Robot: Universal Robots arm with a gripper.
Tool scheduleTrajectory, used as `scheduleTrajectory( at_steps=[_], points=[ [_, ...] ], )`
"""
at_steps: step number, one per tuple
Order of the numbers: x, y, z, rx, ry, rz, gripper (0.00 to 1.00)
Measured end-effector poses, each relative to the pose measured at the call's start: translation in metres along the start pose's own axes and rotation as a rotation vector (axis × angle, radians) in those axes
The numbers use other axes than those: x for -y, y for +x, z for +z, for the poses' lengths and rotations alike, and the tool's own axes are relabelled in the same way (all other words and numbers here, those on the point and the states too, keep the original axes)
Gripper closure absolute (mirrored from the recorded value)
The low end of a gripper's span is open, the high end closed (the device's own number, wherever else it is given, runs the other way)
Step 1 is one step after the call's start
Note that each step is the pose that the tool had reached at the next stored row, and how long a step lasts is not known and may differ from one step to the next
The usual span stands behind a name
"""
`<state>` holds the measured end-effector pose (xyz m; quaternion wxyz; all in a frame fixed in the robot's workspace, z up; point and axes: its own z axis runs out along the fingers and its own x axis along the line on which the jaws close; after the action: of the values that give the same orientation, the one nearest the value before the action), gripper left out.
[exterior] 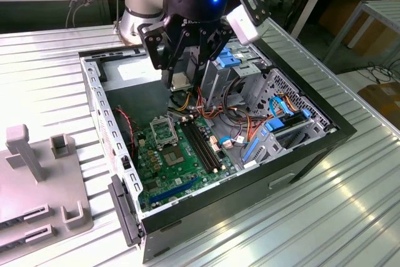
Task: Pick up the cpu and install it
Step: 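Pick up the cpu and move it towards the insertion slot, then place the cpu into insertion slot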
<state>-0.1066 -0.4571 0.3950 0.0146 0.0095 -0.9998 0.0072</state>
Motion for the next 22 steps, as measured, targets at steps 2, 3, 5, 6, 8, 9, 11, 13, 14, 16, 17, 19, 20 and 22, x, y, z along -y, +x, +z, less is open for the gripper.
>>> scheduleTrajectory(
  at_steps=[2,3,5,6,8,9,11,13,14,16,17,19,20,22],
  points=[
    [0.0008,-0.0001,0.0001,0.0003,0.0,0.0,0.53],
    [0.0017,0.0,0.0002,0.0005,0.0,0.0,0.53],
    [0.0018,0.0,0.0002,0.0005,0.0,0.0,0.53],
    [0.0019,0.0,0.0002,0.0006,0.0,0.0,0.53],
    [0.002,0.0,0.0002,0.0006,0.0,0.0,0.53],
    [0.002,0.0,0.0002,0.0006,0.0,0.0,0.53],
    [0.0021,0.0,0.0003,0.0005,0.0002,0.0,0.53],
    [0.0021,-0.0001,0.0012,0.0006,0.0,0.0,0.53],
    [0.002,-0.0001,0.0017,0.0006,0.0001,0.0,0.53],
    [0.002,-0.0001,0.004,0.0006,0.0001,0.0,0.53],
    [0.002,-0.0002,0.0046,0.0006,0.0,0.0,0.53],
    [0.002,-0.0002,0.0056,0.0006,0.0,0.0,0.53],
    [0.002,-0.0002,0.006,0.0006,0.0,0.0,0.53],
    [0.002,-0.0002,0.0068,0.0005,0.0001,0.0,0.53]
  ],
)
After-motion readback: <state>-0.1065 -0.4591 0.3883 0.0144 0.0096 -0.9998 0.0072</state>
